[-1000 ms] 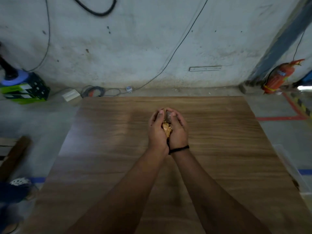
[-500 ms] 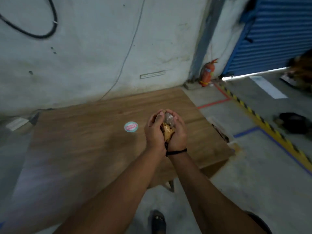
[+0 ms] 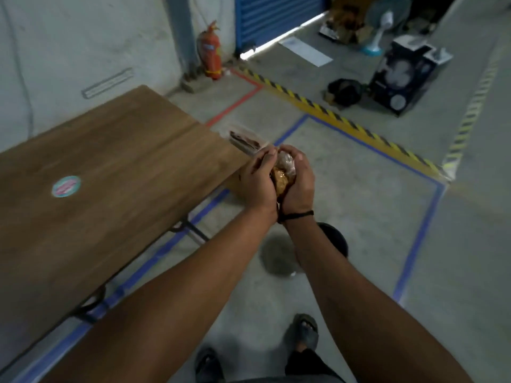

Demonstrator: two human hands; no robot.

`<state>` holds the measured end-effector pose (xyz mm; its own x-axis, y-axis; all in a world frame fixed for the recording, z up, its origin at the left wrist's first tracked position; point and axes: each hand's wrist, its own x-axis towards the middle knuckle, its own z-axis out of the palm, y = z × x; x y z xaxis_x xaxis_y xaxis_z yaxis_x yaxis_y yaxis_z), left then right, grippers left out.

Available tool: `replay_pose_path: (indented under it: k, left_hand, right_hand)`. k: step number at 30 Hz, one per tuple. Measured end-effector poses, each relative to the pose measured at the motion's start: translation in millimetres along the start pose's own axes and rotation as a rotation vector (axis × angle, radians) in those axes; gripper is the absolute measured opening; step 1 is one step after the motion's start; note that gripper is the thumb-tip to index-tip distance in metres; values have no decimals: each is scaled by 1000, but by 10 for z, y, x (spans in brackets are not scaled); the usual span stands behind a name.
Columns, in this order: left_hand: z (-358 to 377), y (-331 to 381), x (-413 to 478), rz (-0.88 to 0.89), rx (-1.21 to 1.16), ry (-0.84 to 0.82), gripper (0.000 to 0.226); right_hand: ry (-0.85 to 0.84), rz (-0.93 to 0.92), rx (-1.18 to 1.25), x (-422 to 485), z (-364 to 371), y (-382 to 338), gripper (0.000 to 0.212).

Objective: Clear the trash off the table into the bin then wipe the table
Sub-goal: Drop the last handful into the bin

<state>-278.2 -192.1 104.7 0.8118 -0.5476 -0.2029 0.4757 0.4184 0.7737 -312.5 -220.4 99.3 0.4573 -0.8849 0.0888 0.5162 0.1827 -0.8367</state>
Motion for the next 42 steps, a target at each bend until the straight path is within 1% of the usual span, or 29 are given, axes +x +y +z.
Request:
replay_pose_path:
  k: [2,5,6,9,11,13,15,17,19,22,23,25,27,29,30,32,34,35,36,37,38,39,40,41,42]
  left_hand:
    - [258,-378,24,-50,27,3,30]
    - [625,-969,148,-113,53,28,47]
    - [725,-1176,202,-133,53,36,45]
    - [933,-1737,346,-177,69,60,27]
    - [985,-2074,443,-195,80,71,27]
    - [951,-2452,573,-231,113,95,34]
    - [834,-2890,690,-287,134,119,43]
    - [651,-3375,804,-346,166,126,48]
    - [423,-3887,914,-392,229,133,41]
    - [33,-4659,1069,-442,351,80,17]
    - [-90,-4899,1106,-470,380,38,20]
    - [-341,-5332,1176,-548,434,-41,43]
    - [-594,-5660,1259,-620,443,-89,58]
    - [-807,-5936,1348,-659,449,-158,62]
    - [-905,-6064,1389,-675,472,-187,63]
    - [-1061,-6278,1471,-703,505,-214,65]
    - [-1156,-6419,1541,-747,493,-216,70]
    - [-1192,-6486,1586,-741,537,-233,71]
    - [-1222,-6546,1629,-684,695,-278,70]
    - [-1238,-6588,1649,-567,954,-360,65]
    - [-1238,-6602,1653,-415,1228,-456,58]
    - [-1220,-6620,1646,-277,1429,-548,51]
    - [-1198,-6636,1636,-210,1523,-639,45]
    - [-1168,-6631,1603,-202,1550,-690,41]
    - [-1176,-6660,1582,-232,1532,-690,41]
  right_hand:
    - [53,25,-5,155,-397,-94,30]
    - [111,63,-59,502,-1030,-145,29]
    - [114,69,-87,616,-1241,-144,28]
    - [119,68,-227,908,-1836,-47,33]
    - [152,78,-308,1047,-2202,102,31]
    - [189,98,-379,1150,-2552,303,26]
    - [226,142,-360,1208,-2927,579,27]
    - [287,189,-326,1243,-3303,883,34]
    - [357,226,-312,1239,-3714,1244,38]
    - [442,311,-331,1204,-4325,1835,22]
    - [455,331,-363,1194,-4526,2042,19]
    - [475,375,-415,1189,-4906,2442,17]
    - [501,419,-472,1213,-5262,2808,19]
    - [498,466,-539,1248,-5548,3117,27]
    - [470,491,-557,1255,-5677,3251,31]
    - [423,542,-520,1273,-5833,3438,37]
    - [423,585,-450,1272,-5937,3551,41]
    - [403,607,-475,1261,-5947,3576,47]
    - [372,623,-505,1250,-6010,3645,56]
    - [357,620,-509,1253,-6115,3728,63]
    - [366,629,-463,1268,-6072,3679,66]
    - [420,636,-400,1307,-5978,3581,64]
    - [468,616,-359,1353,-5873,3454,58]
    - [483,600,-313,1380,-5785,3343,49]
    - [478,564,-293,1388,-5748,3263,42]
